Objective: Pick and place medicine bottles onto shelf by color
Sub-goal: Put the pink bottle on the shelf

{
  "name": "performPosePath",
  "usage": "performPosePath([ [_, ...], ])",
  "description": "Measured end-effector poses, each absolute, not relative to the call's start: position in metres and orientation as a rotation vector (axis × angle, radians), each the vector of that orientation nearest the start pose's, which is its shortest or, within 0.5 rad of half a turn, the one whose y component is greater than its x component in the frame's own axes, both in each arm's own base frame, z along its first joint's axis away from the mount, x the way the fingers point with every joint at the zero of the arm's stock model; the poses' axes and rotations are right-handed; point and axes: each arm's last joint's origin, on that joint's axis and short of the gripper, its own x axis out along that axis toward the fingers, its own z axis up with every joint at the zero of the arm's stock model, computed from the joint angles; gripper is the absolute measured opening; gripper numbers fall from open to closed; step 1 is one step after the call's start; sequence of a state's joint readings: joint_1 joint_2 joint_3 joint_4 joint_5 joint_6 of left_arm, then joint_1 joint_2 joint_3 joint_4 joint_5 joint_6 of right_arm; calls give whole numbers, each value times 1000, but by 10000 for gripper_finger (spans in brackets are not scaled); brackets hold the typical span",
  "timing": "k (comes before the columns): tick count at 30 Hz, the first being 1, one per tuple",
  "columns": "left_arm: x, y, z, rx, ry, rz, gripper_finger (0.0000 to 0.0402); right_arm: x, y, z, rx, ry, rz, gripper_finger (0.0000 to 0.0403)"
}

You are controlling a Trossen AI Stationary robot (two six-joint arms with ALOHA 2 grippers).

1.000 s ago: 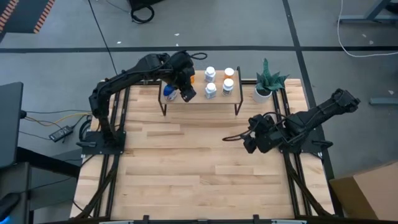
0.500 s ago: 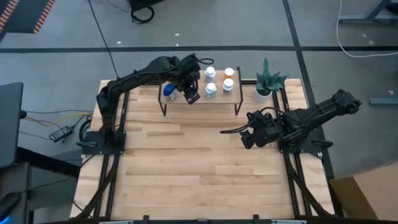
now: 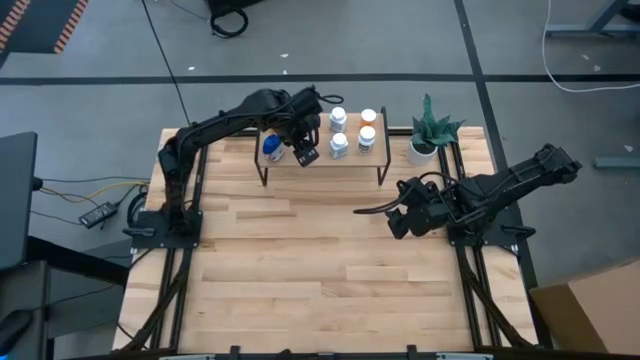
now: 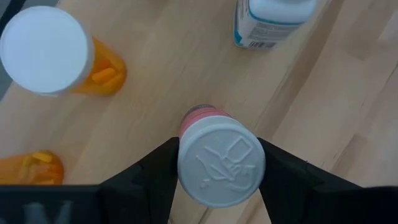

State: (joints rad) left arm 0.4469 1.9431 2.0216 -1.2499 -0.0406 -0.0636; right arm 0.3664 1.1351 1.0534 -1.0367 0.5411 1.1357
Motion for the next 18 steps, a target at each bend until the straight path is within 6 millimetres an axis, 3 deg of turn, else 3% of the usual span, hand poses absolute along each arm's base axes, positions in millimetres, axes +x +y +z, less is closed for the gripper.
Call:
performPosePath([
  [18,356,171,337,-294,1151,465,209,190,57,299,551,765,-677,282],
])
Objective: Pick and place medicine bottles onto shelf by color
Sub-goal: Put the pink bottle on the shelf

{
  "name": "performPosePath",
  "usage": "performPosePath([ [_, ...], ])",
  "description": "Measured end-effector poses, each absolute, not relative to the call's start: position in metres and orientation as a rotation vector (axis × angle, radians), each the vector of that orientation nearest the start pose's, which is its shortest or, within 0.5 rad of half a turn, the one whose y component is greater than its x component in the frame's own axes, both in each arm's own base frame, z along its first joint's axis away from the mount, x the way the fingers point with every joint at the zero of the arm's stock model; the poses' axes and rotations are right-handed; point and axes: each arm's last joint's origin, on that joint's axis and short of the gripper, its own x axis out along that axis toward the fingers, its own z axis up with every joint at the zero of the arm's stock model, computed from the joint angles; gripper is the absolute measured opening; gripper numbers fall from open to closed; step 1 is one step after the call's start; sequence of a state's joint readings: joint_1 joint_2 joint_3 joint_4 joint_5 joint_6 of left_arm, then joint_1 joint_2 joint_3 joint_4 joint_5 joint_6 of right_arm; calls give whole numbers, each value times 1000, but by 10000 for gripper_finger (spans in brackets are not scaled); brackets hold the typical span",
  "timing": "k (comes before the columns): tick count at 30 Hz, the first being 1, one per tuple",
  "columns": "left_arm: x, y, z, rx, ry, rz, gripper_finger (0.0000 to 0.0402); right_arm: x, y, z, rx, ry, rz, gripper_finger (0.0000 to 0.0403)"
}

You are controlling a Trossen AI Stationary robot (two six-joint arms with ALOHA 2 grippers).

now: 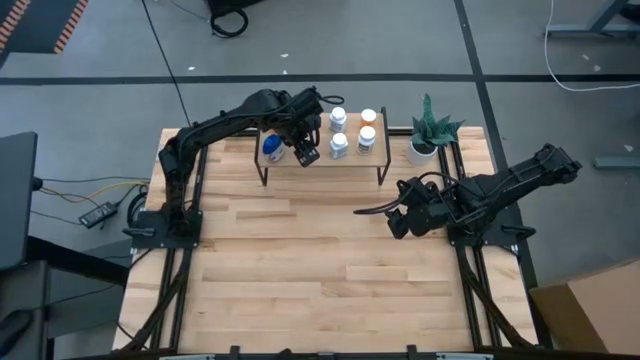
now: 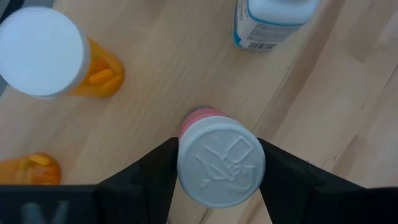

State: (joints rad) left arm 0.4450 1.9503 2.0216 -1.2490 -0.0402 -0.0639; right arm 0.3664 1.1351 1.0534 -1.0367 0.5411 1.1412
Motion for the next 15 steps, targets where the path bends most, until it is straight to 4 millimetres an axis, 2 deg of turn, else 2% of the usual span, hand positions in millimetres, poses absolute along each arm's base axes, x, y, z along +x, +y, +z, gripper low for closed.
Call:
performPosePath([
  [7,357,171,337,-293,1144,466,205,190,57,299,551,765,-677,282],
  [15,356,172,337,-294,1144,467,222,190,57,299,559,762,-680,282],
])
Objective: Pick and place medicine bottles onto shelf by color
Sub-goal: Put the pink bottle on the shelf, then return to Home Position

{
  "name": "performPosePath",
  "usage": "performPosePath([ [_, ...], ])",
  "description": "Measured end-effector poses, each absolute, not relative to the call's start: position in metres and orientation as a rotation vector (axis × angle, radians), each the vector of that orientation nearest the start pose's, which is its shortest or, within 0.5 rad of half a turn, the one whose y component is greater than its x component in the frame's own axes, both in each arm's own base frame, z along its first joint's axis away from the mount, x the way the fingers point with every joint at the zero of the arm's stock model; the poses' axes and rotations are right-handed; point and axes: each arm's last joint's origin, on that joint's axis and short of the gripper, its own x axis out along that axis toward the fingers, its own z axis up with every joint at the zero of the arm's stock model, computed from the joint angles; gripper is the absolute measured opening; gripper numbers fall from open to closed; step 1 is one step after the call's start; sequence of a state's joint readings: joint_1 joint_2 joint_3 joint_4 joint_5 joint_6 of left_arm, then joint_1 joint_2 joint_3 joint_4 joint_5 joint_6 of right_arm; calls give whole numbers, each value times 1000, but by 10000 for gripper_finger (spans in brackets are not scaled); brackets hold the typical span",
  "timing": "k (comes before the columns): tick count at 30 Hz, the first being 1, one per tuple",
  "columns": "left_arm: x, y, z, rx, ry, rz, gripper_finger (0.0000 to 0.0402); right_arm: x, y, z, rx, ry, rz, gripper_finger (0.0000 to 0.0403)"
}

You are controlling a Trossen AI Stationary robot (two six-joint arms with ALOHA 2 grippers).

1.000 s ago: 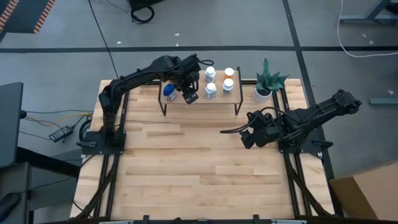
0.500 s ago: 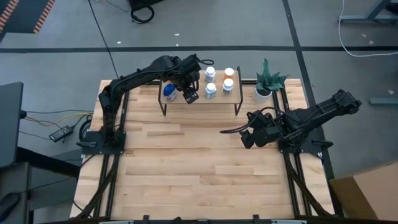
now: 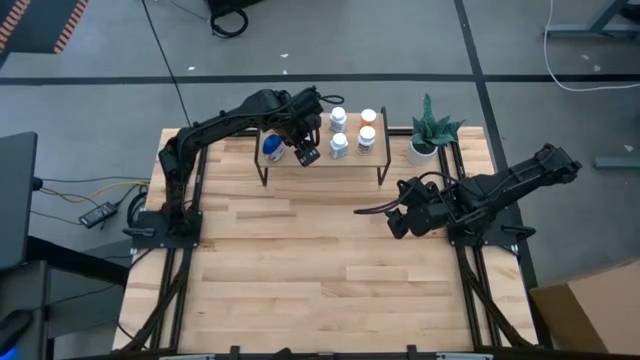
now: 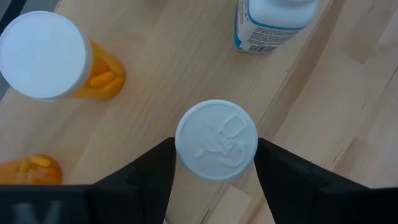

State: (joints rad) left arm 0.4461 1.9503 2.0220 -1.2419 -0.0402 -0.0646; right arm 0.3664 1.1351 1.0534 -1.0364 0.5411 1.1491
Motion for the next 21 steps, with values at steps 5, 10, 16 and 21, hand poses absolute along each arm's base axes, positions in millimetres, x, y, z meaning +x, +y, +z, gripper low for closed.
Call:
performPosePath([
  [5,356,172,337,-289,1145,473,231,190,57,299,561,762,-681,282],
  [10,354,173,339,-284,1143,489,239,190,57,299,561,762,-681,282],
  [16,345,169,354,-300,1098,514,239,190,57,300,500,768,-666,282],
  [21,336,162,381,-305,1025,525,242,190,56,300,470,767,-663,282],
])
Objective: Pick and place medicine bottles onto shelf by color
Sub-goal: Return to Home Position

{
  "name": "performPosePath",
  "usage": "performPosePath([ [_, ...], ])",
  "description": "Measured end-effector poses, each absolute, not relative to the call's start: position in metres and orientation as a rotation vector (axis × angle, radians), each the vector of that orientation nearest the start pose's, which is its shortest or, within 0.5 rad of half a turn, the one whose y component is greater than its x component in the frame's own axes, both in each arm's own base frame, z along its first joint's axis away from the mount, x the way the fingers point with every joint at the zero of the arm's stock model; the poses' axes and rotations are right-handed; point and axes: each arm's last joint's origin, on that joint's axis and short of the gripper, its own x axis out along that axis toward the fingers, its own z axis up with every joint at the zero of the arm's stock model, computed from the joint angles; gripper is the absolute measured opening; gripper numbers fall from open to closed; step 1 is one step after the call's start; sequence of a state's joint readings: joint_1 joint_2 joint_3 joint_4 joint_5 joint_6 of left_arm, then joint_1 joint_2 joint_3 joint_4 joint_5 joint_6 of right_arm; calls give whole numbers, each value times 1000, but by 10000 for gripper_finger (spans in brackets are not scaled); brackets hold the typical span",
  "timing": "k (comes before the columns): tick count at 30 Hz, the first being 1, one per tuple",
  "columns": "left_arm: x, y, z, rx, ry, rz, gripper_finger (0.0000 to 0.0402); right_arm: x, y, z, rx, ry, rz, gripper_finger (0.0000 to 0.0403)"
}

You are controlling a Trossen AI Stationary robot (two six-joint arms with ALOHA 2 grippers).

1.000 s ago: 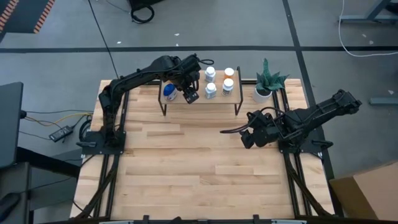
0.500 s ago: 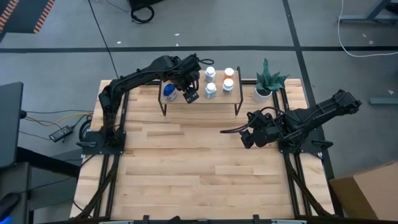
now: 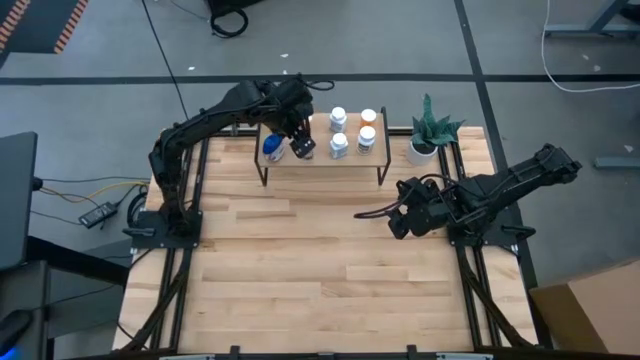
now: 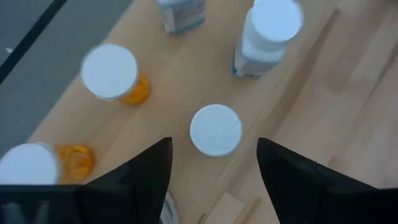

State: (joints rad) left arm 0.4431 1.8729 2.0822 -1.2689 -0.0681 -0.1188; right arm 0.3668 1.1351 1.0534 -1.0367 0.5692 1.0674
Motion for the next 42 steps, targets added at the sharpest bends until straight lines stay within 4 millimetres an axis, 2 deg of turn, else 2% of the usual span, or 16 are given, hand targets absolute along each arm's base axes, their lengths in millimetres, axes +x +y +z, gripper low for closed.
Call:
performPosePath([
  [5,329,150,408,-324,980,530,244,190,56,300,408,786,-637,282],
  [9,325,133,433,-348,912,510,236,192,57,301,423,770,-631,282],
  [12,322,115,456,-343,804,443,224,194,58,304,485,736,-635,282],
  [16,303,86,479,-329,664,368,197,195,57,307,549,703,-653,282],
  [19,291,68,484,-299,620,345,170,195,57,307,500,718,-634,282],
  [24,277,49,467,-283,563,302,108,195,57,307,369,761,-581,282],
  [27,268,41,444,-326,470,284,60,194,56,306,321,780,-568,274],
  [30,257,33,421,-369,292,240,13,195,56,307,338,751,-587,262],
  [34,232,23,396,-395,7,158,10,197,60,310,234,715,-553,230],
  [38,201,20,361,-455,-132,145,4,196,64,312,177,651,-557,163],
  [42,175,18,328,-548,-279,129,5,196,72,283,175,660,-523,88],
])
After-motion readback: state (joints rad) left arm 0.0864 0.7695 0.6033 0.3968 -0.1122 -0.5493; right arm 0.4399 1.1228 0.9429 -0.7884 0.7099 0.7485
